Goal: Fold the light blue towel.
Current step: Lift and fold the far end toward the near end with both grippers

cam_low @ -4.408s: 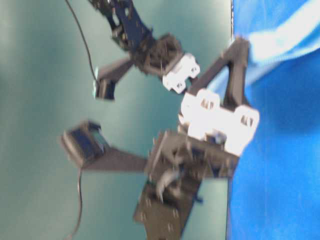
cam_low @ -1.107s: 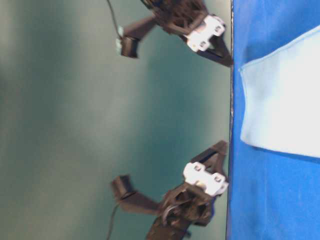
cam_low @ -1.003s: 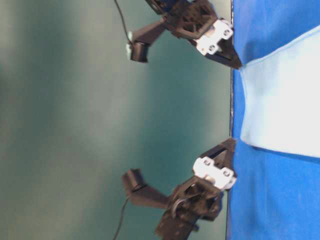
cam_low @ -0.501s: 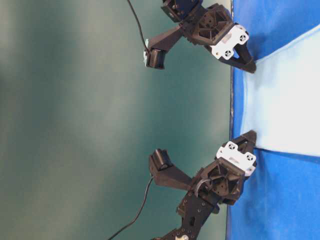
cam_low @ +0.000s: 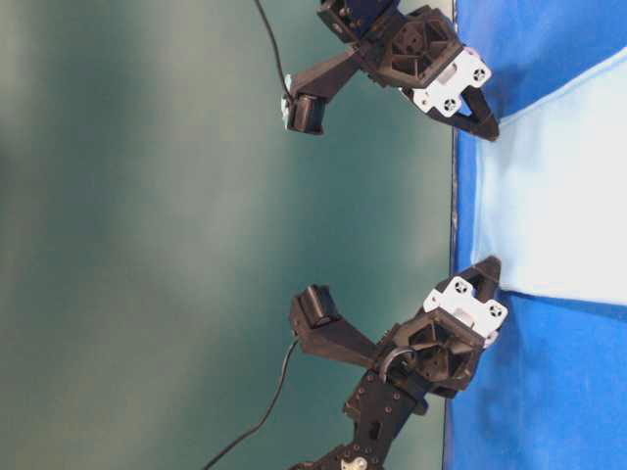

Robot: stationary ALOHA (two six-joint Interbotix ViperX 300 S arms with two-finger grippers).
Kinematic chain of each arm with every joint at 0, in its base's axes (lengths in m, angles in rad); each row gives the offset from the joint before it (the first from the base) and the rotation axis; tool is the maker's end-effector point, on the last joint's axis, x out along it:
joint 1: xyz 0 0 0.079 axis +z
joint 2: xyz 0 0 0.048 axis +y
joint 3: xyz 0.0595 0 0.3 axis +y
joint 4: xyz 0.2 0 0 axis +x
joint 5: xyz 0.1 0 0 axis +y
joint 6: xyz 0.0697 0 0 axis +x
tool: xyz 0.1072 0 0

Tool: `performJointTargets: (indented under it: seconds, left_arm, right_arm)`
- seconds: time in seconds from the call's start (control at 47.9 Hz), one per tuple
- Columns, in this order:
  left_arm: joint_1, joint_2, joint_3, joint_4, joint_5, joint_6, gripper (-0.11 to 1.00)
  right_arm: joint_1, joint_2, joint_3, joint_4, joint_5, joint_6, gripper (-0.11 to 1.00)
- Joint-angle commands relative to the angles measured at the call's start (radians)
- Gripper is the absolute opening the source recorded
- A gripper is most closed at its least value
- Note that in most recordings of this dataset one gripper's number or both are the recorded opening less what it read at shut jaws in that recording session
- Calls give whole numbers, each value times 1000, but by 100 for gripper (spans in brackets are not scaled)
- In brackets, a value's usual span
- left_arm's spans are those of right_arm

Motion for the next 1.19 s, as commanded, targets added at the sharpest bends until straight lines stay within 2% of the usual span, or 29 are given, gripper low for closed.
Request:
performJointTargets:
  seconds: [0.0, 0.251, 0.46, 0.627, 0.919, 1.17]
  left_arm:
    - [25, -38, -25, -3, -5, 20, 3]
    - [57, -40, -58, -3, -5, 54, 3]
    - [51, -60, -54, -3, -3, 55, 3]
    - [29, -129, -28, -3, -2, 72, 3]
    - [-52, -270, 71, -3, 0, 94, 3]
    - [-183, -347, 189, -3, -5, 95, 3]
  right_arm:
    - [-18, -43, -21, 2, 20, -2, 3]
    - [-57, -51, -52, -5, 40, -11, 3]
    - [-60, -67, -64, -6, 64, -12, 3]
    - [-44, -141, -51, -6, 112, -12, 3]
    - [64, -290, 5, -2, 207, 3, 3]
    - [215, -365, 91, 20, 255, 41, 3]
